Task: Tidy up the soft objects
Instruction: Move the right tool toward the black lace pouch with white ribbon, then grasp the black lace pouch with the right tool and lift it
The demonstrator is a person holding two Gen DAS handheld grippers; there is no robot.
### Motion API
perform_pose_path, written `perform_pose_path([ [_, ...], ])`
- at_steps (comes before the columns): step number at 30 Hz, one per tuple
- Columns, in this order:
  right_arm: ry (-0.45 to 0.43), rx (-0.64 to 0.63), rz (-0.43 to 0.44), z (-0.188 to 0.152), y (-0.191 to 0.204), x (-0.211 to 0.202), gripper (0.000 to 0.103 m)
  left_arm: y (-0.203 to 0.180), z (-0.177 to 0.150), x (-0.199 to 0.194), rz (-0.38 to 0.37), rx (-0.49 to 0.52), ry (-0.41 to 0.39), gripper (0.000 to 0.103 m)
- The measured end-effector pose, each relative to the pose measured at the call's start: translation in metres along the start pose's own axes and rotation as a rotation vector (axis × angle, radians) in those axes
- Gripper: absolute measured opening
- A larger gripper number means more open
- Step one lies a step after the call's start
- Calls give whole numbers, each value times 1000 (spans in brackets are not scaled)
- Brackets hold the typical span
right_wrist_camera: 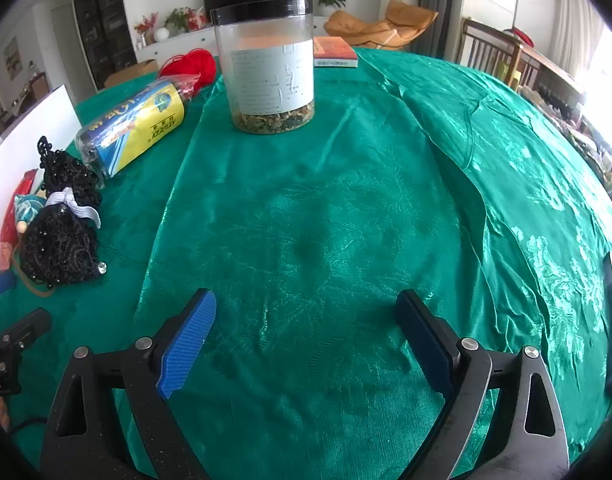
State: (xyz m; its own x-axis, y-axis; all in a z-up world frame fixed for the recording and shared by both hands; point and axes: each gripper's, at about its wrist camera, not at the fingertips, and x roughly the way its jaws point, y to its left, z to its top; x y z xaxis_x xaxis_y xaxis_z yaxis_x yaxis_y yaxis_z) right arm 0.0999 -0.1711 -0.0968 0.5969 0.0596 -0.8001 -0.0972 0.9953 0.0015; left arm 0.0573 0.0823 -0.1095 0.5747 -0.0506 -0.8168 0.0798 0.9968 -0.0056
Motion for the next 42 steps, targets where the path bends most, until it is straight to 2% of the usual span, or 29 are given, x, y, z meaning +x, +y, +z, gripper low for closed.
perform_pose_path([
  [15, 0, 0, 1, 0, 0, 0, 93, 0, 0, 0, 0, 5, 2, 103],
  [20, 0, 0, 1, 0, 0, 0, 93, 4, 0, -2, -9, 19, 29, 103],
  [24, 0, -1, 1, 0, 0, 0, 93, 5, -5, -3, -15, 28, 1, 103],
  [35, 14, 6, 4, 2, 0, 0, 93, 4, -5, -3, -11, 23, -4, 103],
  [36, 23, 21, 49, 6, 3, -2, 93, 4, -5, -3, -11, 23, -4, 103],
  [38, -12, 40, 259, 12, 12, -13, 92, 4, -5, -3, -11, 23, -4, 103],
  [39, -32, 22, 330, 17, 21, -19, 90, 4, -5, -3, -11, 23, -4, 103],
  [42, -19, -104, 448, 35, 61, -21, 90, 4, -5, -3, -11, 23, -4, 103],
])
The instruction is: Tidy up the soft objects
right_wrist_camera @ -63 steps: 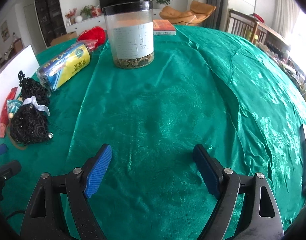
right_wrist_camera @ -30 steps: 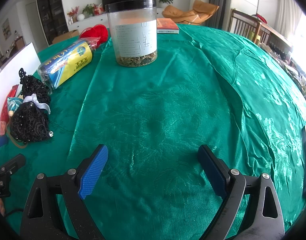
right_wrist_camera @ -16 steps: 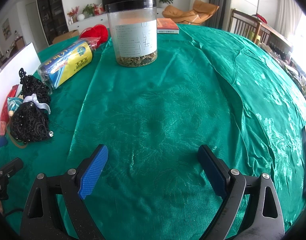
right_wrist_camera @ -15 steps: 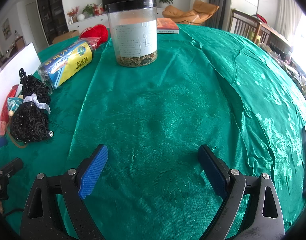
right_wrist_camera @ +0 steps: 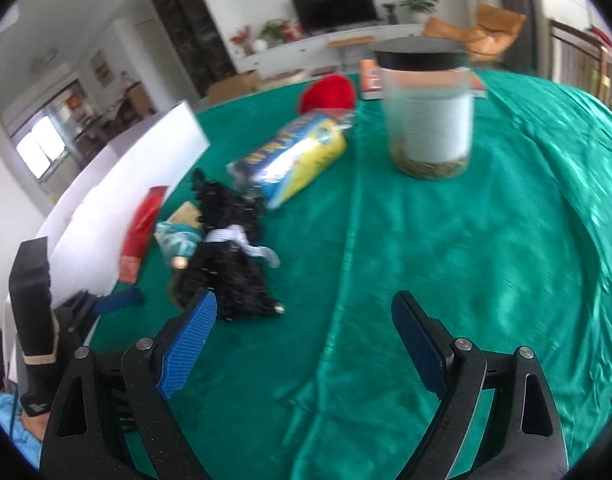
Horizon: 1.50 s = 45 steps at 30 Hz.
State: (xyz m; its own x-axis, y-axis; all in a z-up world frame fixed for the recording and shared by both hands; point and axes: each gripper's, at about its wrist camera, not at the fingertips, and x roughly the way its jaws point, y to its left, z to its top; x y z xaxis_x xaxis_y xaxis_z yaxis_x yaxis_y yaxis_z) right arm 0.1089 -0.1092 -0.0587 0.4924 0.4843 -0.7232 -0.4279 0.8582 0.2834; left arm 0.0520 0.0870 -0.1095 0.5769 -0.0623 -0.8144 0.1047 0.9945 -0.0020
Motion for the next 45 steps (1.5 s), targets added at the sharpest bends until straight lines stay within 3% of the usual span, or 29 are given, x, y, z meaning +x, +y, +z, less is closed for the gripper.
perform_pose_path([
  [2, 62, -41, 57, 14, 13, 20, 86, 0, 0, 0, 0, 0, 0, 103],
  [4, 125, -68, 97, 23, 21, 40, 59, 0, 0, 0, 0, 0, 0, 103],
  [8, 207, -56, 169, 27, 24, 65, 57, 0, 0, 0, 0, 0, 0, 103],
  [9, 218, -58, 180, 25, 24, 67, 52, 0, 0, 0, 0, 0, 0, 103],
  [10, 230, -60, 196, 21, 26, 67, 39, 0, 0, 0, 0, 0, 0, 103],
  [15, 220, -52, 118, 0, 15, 36, 34, 0, 0, 0, 0, 0, 0, 103],
  [21, 115, 20, -123, -20, -43, -35, 34, 0, 0, 0, 0, -1, -1, 103],
  [25, 36, 127, -299, -9, -101, -54, 34, 0, 0, 0, 0, 0, 0, 103],
  [29, -59, 180, -357, 14, -146, -57, 39, 0, 0, 0, 0, -1, -1, 103],
  [31, -104, 189, -360, 23, -158, -50, 62, 0, 0, 0, 0, -1, -1, 103],
  [33, -103, 207, -398, 23, -160, -51, 71, 0, 0, 0, 0, -1, -1, 103],
  [36, -122, 248, -368, 10, -153, -59, 74, 0, 0, 0, 0, -1, -1, 103],
  [40, -135, 224, -425, -12, -138, -64, 78, 0, 0, 0, 0, -1, -1, 103],
  [45, -45, 203, -497, -18, -140, -46, 78, 0, 0, 0, 0, -1, -1, 103],
])
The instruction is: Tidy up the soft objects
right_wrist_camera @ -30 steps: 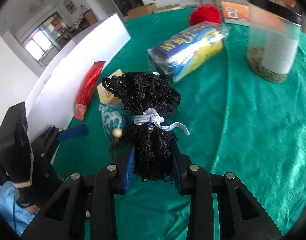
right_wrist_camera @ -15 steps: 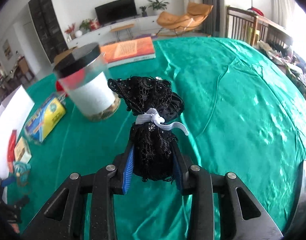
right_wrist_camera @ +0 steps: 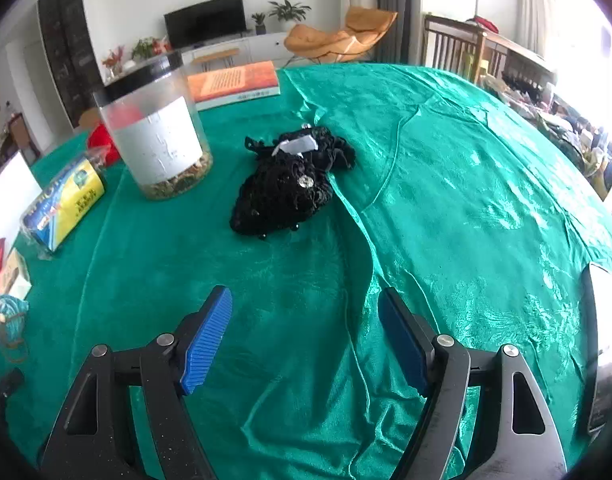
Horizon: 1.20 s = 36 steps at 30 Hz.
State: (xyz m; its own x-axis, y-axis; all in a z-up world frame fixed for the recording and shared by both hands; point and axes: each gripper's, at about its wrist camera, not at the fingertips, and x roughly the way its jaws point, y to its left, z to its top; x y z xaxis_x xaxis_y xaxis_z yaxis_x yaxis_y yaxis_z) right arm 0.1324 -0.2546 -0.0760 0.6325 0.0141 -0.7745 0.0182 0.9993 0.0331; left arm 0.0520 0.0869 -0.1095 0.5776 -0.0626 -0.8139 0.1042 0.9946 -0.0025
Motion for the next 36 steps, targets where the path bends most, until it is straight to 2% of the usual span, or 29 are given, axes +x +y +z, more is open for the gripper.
perform_pose_path([
  [2, 26, -7, -23, -1, 0, 7, 78, 0, 0, 0, 1, 0, 0, 103],
  [4, 27, -18, -41, -4, 0, 9, 83, 0, 0, 0, 1, 0, 0, 103],
  [10, 32, -5, -44, -7, -1, 11, 87, 0, 0, 0, 1, 0, 0, 103],
  [36, 33, -1, -45, -7, -2, 11, 88, 0, 0, 0, 0, 0, 0, 103],
])
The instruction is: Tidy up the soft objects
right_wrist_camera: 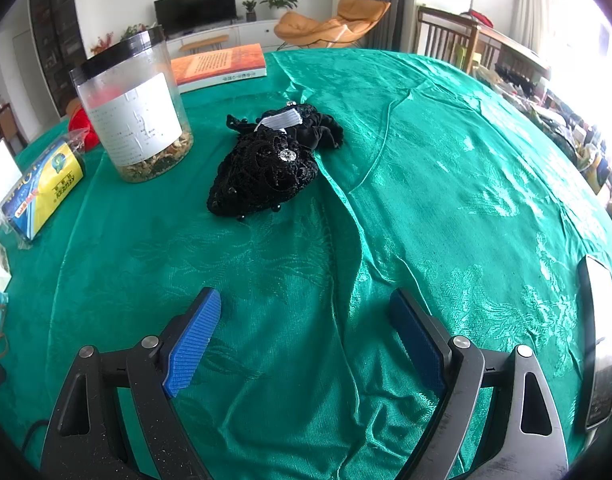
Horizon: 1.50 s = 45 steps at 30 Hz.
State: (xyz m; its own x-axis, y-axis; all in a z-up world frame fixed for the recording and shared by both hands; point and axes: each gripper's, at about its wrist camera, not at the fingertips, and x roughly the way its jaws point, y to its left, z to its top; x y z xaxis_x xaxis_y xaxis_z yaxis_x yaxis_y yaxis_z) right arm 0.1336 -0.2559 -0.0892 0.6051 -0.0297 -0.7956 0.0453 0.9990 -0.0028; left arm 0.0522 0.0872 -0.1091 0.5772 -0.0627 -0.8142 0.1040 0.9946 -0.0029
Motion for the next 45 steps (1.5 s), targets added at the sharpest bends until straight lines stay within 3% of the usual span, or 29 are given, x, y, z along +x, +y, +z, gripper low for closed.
perform_pose_path([
  [13, 0, 1, 1, 0, 0, 0, 88, 0, -7, -9, 19, -38, 27, 103],
  [17, 0, 1, 0, 0, -1, 0, 88, -6, -3, -37, -42, -49, 10, 103],
  [21, 0, 1, 1, 0, -1, 0, 88, -11, 42, -76, -122, -46, -70, 103],
  [24, 0, 2, 1, 0, -1, 0, 88, -12, 102, -85, -196, -17, -95, 103],
  [28, 0, 2, 1, 1, -1, 0, 88, -5, 193, -46, -221, 3, -18, 103],
  [32, 0, 2, 1, 1, -1, 0, 88, 11, 260, 26, -224, -124, 115, 102],
  [38, 0, 2, 2, 1, -2, 0, 88, 16, 294, 111, -155, -231, 184, 100],
  [45, 1, 1, 4, 0, -1, 1, 90, 0, 302, 184, -45, -197, 283, 100],
])
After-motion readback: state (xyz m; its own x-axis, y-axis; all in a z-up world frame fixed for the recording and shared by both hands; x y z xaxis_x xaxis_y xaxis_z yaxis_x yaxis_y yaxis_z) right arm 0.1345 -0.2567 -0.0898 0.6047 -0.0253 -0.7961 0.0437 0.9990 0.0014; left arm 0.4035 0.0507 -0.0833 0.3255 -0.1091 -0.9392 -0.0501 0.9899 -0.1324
